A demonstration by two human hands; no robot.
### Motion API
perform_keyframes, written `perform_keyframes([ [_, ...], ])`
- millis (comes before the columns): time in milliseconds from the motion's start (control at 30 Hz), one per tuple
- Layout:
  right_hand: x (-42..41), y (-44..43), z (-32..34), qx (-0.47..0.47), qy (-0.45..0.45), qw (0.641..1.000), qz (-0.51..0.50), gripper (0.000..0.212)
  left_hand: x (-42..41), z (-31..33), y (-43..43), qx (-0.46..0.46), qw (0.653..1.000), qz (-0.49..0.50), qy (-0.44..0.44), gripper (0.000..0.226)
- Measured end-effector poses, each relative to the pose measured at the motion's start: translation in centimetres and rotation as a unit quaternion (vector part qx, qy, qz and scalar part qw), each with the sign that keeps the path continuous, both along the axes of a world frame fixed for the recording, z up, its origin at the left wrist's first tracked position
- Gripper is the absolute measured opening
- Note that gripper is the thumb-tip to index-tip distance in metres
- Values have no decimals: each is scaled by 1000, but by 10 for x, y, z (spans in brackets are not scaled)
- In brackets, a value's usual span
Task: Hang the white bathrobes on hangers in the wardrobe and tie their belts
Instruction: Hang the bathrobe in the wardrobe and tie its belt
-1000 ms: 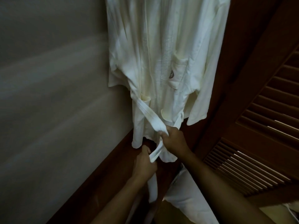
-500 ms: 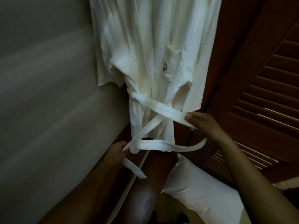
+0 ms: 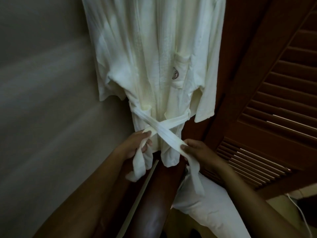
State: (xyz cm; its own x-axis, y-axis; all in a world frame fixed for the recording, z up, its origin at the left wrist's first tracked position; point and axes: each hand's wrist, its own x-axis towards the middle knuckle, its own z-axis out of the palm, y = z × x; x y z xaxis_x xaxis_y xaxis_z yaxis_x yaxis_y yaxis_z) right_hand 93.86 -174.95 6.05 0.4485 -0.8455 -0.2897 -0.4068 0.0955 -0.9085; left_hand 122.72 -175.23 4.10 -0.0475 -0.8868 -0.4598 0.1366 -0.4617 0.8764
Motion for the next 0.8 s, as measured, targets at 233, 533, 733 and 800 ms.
perform_keyframes([
  [233, 7, 11, -13, 7, 14, 999, 50, 19, -18, 13, -17, -7, 988, 38, 152, 28],
  [533, 26, -10, -53, -180, 186, 964, -62, 16, -21, 27, -4, -67, 997, -30, -30, 38],
  [733, 42, -33, -39, -212, 183, 958, -53, 21, -1, 14, 17, -78, 994, 26, -69, 34],
  [800, 47, -36, -26, -199, 142, 969, -33, 19, 5, 11, 18, -70, 994, 61, -65, 38],
])
